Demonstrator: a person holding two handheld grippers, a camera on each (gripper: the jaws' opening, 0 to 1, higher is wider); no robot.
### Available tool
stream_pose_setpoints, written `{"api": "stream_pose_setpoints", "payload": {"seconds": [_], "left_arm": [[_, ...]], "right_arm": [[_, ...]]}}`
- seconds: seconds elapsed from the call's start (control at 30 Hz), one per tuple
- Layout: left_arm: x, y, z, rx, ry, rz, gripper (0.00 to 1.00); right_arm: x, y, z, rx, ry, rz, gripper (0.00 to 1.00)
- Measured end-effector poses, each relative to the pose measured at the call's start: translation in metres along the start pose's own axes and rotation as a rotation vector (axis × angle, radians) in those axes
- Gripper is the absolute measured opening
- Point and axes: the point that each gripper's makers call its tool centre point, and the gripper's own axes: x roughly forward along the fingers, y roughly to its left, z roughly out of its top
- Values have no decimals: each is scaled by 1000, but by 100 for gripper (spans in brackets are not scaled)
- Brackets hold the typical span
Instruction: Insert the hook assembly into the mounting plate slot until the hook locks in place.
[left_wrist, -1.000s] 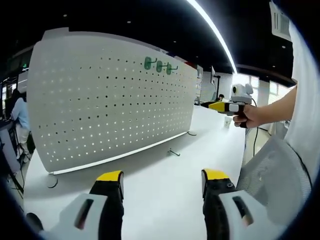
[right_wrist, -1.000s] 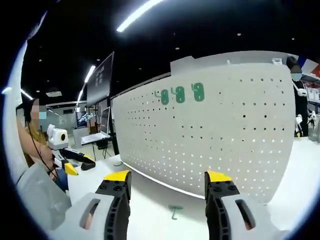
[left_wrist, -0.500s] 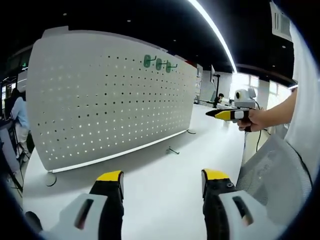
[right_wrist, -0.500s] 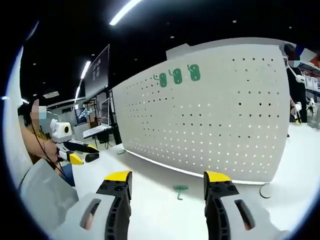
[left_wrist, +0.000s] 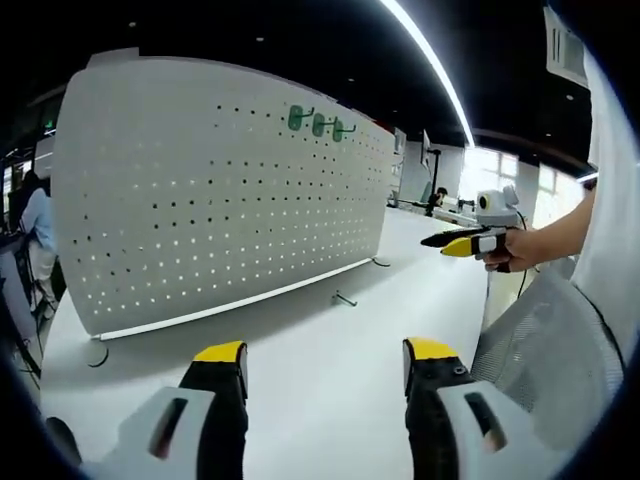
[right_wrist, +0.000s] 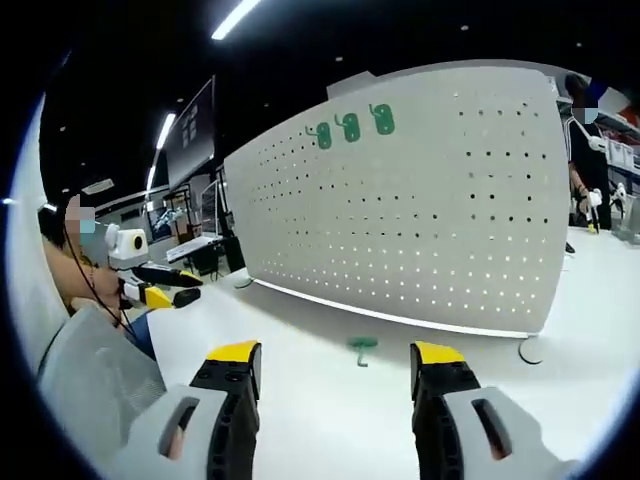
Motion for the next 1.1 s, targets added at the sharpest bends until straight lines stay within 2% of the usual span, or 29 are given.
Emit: {"api": "stream_pose_setpoints", "payload": {"seconds": [0.43,1.1], "left_arm": [[4,1,-8,-11,22,-9,65],[13,0,-8,8,41,-23,63]], "right_arm": [[-8,4,-17,19,42,0,63],[-10,5,-20,43,41,-2,64]]}}
